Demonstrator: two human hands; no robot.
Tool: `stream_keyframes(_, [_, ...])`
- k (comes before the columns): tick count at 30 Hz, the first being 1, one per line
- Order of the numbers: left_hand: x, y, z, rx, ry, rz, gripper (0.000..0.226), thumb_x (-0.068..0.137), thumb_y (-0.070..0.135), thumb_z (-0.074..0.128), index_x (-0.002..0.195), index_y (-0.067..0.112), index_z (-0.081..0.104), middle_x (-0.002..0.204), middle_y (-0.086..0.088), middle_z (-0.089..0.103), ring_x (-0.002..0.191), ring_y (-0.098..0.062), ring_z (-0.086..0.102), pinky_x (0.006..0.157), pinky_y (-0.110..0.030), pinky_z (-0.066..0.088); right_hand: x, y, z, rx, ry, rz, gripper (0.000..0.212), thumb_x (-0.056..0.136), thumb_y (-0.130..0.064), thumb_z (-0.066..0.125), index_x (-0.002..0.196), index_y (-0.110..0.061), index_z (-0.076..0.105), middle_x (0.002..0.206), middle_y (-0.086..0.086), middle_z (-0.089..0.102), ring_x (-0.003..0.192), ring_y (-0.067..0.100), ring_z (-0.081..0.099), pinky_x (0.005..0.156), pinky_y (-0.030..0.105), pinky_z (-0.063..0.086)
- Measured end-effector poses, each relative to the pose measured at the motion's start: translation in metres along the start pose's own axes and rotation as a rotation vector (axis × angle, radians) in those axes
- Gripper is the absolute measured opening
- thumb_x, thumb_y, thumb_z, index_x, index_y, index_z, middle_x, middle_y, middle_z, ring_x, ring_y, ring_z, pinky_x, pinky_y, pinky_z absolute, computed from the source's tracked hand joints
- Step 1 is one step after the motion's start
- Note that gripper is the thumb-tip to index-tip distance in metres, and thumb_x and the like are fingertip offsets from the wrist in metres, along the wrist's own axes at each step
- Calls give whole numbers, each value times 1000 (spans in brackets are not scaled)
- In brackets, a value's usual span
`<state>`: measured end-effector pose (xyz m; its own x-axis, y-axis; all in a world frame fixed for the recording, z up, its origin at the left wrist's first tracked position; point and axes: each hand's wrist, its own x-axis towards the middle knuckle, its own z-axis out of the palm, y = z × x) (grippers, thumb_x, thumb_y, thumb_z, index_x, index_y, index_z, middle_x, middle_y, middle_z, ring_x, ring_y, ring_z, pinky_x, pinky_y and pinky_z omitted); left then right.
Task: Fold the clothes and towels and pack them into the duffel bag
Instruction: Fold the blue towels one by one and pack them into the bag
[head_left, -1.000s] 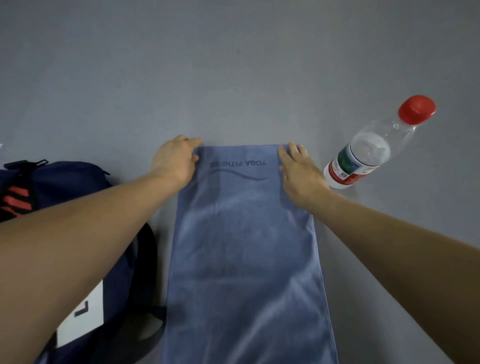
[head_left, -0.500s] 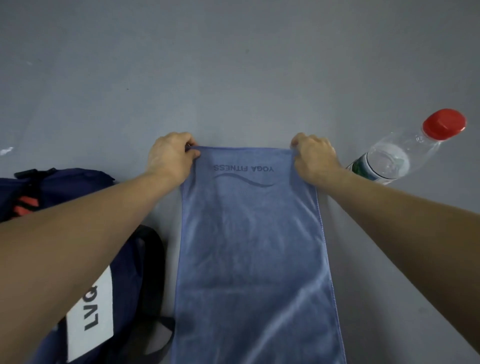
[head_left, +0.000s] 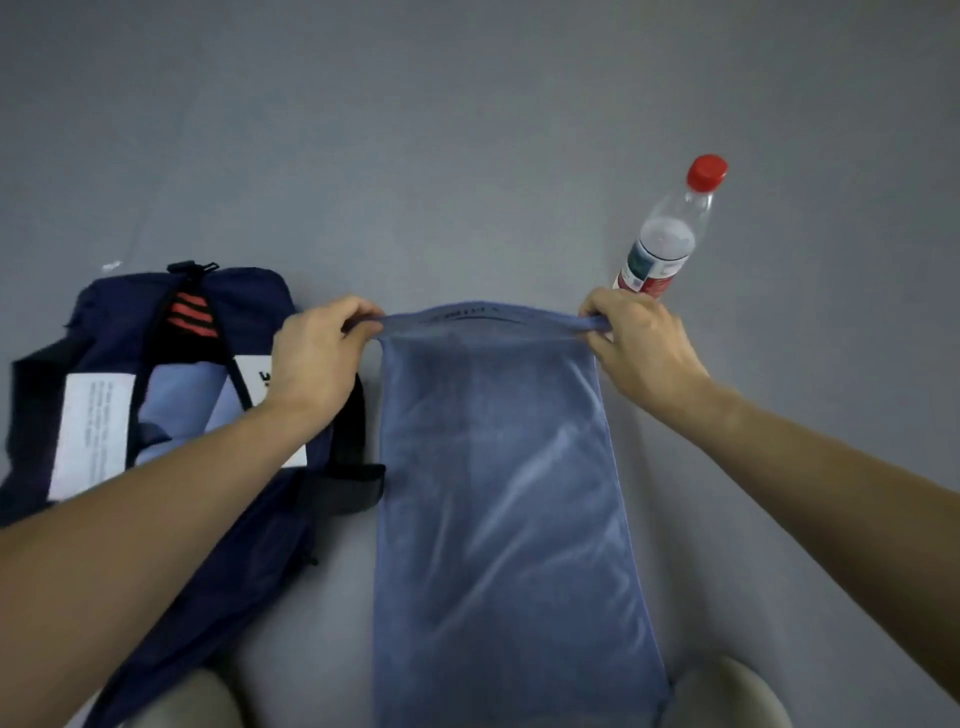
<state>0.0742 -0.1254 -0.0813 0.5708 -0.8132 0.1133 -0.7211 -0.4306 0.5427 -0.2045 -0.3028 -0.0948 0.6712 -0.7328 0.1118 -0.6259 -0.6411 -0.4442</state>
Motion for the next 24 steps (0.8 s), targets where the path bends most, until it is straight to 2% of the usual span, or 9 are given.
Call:
stream_keyframes(3, [-75, 9, -19, 11, -2, 36, 11, 96, 21, 65, 102, 20, 74, 95, 7, 73, 89, -15, 63, 74, -29, 43, -67, -7, -20, -80, -104, -134, 7, 88, -8, 62, 91, -14, 61, 87, 4, 62, 80, 29, 55, 67, 31, 35])
stream_keyframes(5, [-128, 12, -28, 22, -25, 54, 10, 95, 18, 66, 101, 19, 74, 92, 8, 71, 85, -13, 61, 72, -27, 40, -111, -7, -32, -83, -141, -165, 9, 88, -7, 66, 94, -13, 64, 89, 7, 64, 81, 33, 58, 68, 34, 42])
stream_keyframes(8, [-205, 0, -34, 84, -104, 82, 14, 94, 24, 63, 99, 19, 75, 95, 3, 74, 85, -22, 63, 75, -32, 47, -176, -4, -35, -76, -240, -261, 14, 87, -9, 62, 97, -18, 61, 90, 8, 63, 81, 35, 60, 65, 40, 52])
stream_keyframes(11, [-264, -17, -25, 94, -207, 89, 27, 92, 34, 54, 94, 19, 76, 89, 5, 72, 80, -21, 64, 74, -28, 46, -227, -2, -17, -131, -299, -338, 27, 70, -10, 66, 93, -22, 65, 86, 4, 63, 76, 30, 61, 59, 36, 53])
stream_keyframes(14, [-303, -30, -11, 104, -311, 133, 29, 89, 35, 52, 90, 20, 77, 87, 9, 72, 83, -13, 61, 75, -22, 45, -257, 0, 12, -117, -418, -369, 41, 55, -6, 66, 88, -28, 57, 82, -1, 60, 70, 25, 58, 59, 32, 49])
stream_keyframes(19, [-320, -52, 13, 231, -484, 267, 28, 86, 40, 50, 86, 31, 76, 85, 17, 69, 79, -13, 61, 73, -24, 40, -275, 11, 38, -138, -596, -319, 34, 49, -13, 76, 74, -29, 59, 74, -8, 56, 65, 19, 56, 66, 29, 40])
stream_keyframes(21, [-316, -55, 21, 304, -565, 296, 28, 86, 48, 50, 83, 34, 74, 82, 19, 66, 78, -13, 60, 71, -25, 39, -276, 13, 40, -185, -665, -317, 18, 58, -23, 69, 71, -31, 60, 71, -11, 55, 66, 17, 56, 69, 28, 37])
stream_keyframes(22, [-312, -55, 25, 330, -594, 301, 30, 86, 53, 50, 82, 35, 74, 81, 20, 64, 79, -12, 59, 70, -26, 42, -274, 14, 40, -206, -693, -306, 7, 63, -29, 62, 69, -31, 59, 70, -12, 55, 67, 16, 56, 71, 29, 41])
stream_keyframes(24, [-298, -48, 31, 323, -564, 298, 34, 88, 61, 52, 87, 36, 74, 85, 20, 64, 80, -12, 58, 69, -29, 47, -265, 12, 42, -159, -683, -269, 7, 71, -33, 54, 67, -28, 57, 69, -10, 58, 69, 17, 57, 72, 36, 49])
